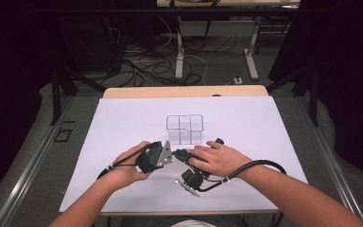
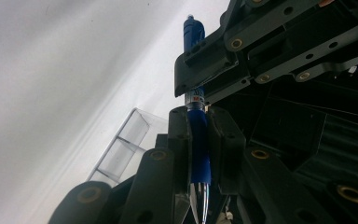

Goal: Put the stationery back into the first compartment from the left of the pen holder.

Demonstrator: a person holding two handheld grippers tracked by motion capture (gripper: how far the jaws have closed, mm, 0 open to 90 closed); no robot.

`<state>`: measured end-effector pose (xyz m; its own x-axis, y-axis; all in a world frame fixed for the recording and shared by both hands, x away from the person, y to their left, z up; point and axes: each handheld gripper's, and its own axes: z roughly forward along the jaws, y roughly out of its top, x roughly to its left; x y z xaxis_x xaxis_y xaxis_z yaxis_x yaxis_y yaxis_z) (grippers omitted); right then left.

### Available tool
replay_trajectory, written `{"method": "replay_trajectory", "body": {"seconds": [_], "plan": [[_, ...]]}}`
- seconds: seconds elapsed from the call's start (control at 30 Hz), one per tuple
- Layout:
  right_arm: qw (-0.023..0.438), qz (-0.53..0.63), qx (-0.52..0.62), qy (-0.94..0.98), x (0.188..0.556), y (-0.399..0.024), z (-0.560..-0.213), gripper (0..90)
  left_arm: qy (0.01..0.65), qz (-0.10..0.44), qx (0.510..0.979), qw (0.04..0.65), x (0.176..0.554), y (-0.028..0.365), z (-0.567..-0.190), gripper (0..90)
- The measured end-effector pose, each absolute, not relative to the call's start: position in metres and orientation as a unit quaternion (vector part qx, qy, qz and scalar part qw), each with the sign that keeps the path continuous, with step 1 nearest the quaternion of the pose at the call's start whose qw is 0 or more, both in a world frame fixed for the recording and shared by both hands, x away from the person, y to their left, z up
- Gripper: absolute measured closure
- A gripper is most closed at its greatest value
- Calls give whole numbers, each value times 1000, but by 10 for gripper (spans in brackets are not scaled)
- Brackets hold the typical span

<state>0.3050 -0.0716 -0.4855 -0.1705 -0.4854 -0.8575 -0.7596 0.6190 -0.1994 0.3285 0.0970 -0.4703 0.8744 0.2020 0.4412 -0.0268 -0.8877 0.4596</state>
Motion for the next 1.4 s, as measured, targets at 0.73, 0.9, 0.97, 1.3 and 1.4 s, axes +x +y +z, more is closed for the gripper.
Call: {"method": "replay_trajectory", "body": {"seconds": [0.73,0.9,0.97,1.3,1.4], "plan": [[498,176,-358,770,309,-78,-481,556,128,222,927,272,343,111,-463,795],[496,199,-317,783,310,-84,-480,491,157,212,918,297,347,116,-456,795],[492,203,-302,791,312,-87,-478,488,172,208,910,315,349,117,-454,795],[462,253,-189,828,311,-97,-477,468,232,199,872,383,359,125,-439,795],[461,272,-154,831,312,-99,-479,432,246,201,863,394,363,127,-435,795]]}}
